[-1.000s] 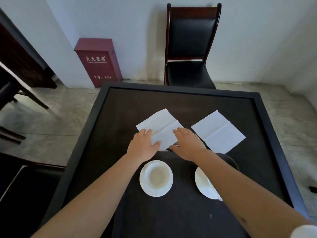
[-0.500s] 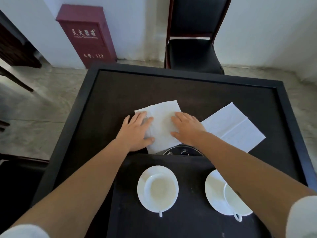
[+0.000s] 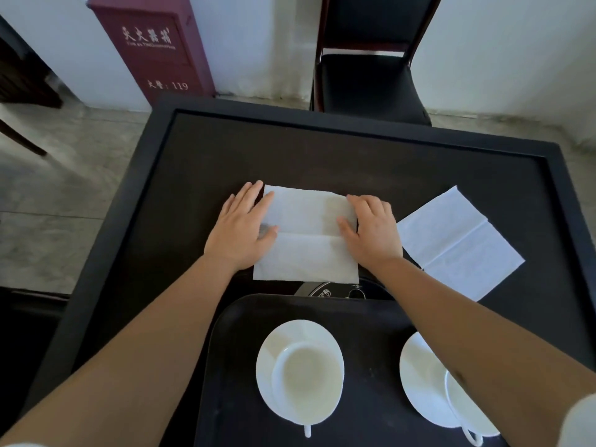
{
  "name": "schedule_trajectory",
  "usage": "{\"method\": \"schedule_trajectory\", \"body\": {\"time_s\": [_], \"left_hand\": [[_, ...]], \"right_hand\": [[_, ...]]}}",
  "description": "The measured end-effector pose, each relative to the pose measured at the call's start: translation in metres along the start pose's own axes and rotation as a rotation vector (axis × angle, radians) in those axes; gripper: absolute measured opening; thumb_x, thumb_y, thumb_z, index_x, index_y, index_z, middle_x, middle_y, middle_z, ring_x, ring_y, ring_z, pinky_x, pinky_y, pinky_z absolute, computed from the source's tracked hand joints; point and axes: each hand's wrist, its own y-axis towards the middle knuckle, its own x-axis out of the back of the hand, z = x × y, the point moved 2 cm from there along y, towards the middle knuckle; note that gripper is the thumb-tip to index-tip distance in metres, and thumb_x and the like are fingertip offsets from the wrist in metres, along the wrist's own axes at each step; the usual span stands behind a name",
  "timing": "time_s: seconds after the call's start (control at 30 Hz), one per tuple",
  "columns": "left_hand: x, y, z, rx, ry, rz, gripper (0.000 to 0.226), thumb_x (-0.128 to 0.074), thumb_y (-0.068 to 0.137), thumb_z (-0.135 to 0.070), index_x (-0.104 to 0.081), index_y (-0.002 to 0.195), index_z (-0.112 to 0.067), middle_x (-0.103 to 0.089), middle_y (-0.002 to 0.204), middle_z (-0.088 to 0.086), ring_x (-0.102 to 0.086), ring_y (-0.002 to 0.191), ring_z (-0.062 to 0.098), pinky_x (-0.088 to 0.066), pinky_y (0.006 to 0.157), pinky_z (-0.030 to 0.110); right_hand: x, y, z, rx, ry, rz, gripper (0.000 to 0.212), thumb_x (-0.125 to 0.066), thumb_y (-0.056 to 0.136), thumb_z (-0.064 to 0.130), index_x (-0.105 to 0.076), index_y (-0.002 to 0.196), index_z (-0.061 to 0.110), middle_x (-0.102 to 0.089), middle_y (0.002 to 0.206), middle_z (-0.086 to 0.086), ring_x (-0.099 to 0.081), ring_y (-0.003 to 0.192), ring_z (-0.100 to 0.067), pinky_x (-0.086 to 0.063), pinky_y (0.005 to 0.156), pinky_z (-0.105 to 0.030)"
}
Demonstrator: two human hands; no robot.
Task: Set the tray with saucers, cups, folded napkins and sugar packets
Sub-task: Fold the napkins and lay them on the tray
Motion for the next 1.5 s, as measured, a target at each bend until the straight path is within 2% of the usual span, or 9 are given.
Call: {"method": "schedule_trajectory", "body": {"time_s": [0.17, 0.43, 0.63, 0.77, 0.93, 1.07, 1.23, 1.37, 1.5], "left_hand": [[-0.009, 0.009, 0.004, 0.126, 0.073, -0.009, 0.076, -0.036, 0.092, -0.060, -0.020, 0.154, -0.018, -0.010, 0.165, 0.007, -0.002, 0.151, 0.022, -0.006, 0.120, 0.044], [0.001, 0.003, 0.004, 0.004, -0.161, -0.207, 0.036, -0.060, 0.088, -0.034, -0.058, 0.122, -0.022, -0.057, 0.134, -0.003, -0.045, 0.132, 0.018, -0.026, 0.111, 0.041], [-0.001, 0.006, 0.002, 0.054, -0.118, -0.086, 0.083, -0.063, 0.082, -0.052, -0.026, 0.149, -0.021, -0.047, 0.145, -0.007, -0.037, 0.138, 0.018, -0.022, 0.114, 0.046], [0.003, 0.006, 0.002, 0.070, -0.194, -0.063, 0.089, -0.062, 0.082, -0.051, -0.019, 0.152, -0.020, -0.051, 0.135, -0.013, -0.036, 0.136, 0.015, -0.020, 0.114, 0.045], [0.010, 0.012, -0.003, 0.143, -0.292, 0.004, 0.083, -0.068, 0.083, -0.041, -0.026, 0.152, -0.024, -0.054, 0.110, -0.025, -0.033, 0.136, 0.013, -0.015, 0.114, 0.044], [0.017, 0.019, -0.005, 0.210, -0.365, 0.088, 0.067, -0.066, 0.089, -0.029, -0.037, 0.149, -0.027, -0.061, 0.094, -0.022, -0.030, 0.138, 0.014, -0.013, 0.113, 0.044], [0.031, 0.015, -0.005, 0.230, -0.511, 0.230, 0.047, -0.059, 0.094, -0.022, -0.052, 0.140, -0.032, -0.064, 0.102, -0.016, -0.046, 0.124, 0.016, -0.033, 0.111, 0.049], [0.036, -0.003, -0.019, 0.146, -0.502, 0.241, 0.020, -0.059, 0.096, -0.018, -0.068, 0.097, -0.035, -0.062, 0.108, -0.015, -0.054, 0.111, 0.012, -0.041, 0.104, 0.048], [0.037, -0.027, -0.024, 0.120, -0.457, 0.185, 0.036, -0.064, 0.088, -0.001, -0.060, 0.077, -0.035, -0.054, 0.122, -0.011, -0.045, 0.123, 0.014, -0.036, 0.108, 0.049]], "right_hand": [[-0.010, 0.005, -0.009, -0.118, -0.102, -0.009, 0.064, -0.040, 0.092, 0.054, -0.043, 0.142, 0.014, -0.042, 0.148, -0.003, -0.029, 0.134, -0.024, -0.029, 0.111, -0.045], [-0.008, 0.007, -0.015, -0.077, 0.141, -0.047, 0.016, -0.060, 0.090, 0.033, -0.069, 0.099, 0.024, -0.064, 0.112, 0.013, -0.048, 0.113, -0.015, -0.033, 0.092, -0.031], [0.005, -0.001, -0.010, -0.060, 0.434, 0.009, 0.007, -0.068, 0.086, 0.024, -0.069, 0.085, 0.031, -0.060, 0.086, 0.033, -0.050, 0.093, 0.000, -0.044, 0.083, -0.029], [0.017, -0.003, -0.011, -0.122, 0.681, 0.165, 0.023, -0.070, 0.088, 0.013, -0.070, 0.083, 0.035, -0.069, 0.099, 0.013, -0.061, 0.100, -0.010, -0.048, 0.085, -0.027], [0.028, -0.007, -0.001, -0.089, 0.930, 0.376, 0.019, -0.068, 0.086, -0.003, -0.075, 0.079, 0.014, -0.073, 0.103, 0.003, -0.068, 0.097, -0.017, -0.055, 0.082, -0.029], [0.027, -0.008, -0.002, -0.222, 0.858, 0.429, 0.014, -0.075, 0.081, 0.001, -0.076, 0.078, 0.015, -0.068, 0.115, -0.002, -0.062, 0.110, -0.019, -0.051, 0.094, -0.043], [0.039, -0.011, 0.004, -0.175, 0.690, 0.410, 0.024, -0.077, 0.080, 0.005, -0.075, 0.073, 0.027, -0.065, 0.113, 0.014, -0.057, 0.113, -0.006, -0.043, 0.099, -0.030], [0.047, -0.018, 0.007, -0.017, 0.418, 0.383, 0.022, -0.077, 0.082, 0.012, -0.072, 0.078, 0.033, -0.058, 0.118, 0.019, -0.043, 0.118, 0.000, -0.035, 0.102, -0.029], [0.055, -0.031, 0.013, 0.180, 0.152, 0.387, 0.020, -0.077, 0.081, 0.010, -0.076, 0.085, 0.030, -0.056, 0.130, 0.009, -0.034, 0.127, -0.011, -0.033, 0.106, -0.039]]}}
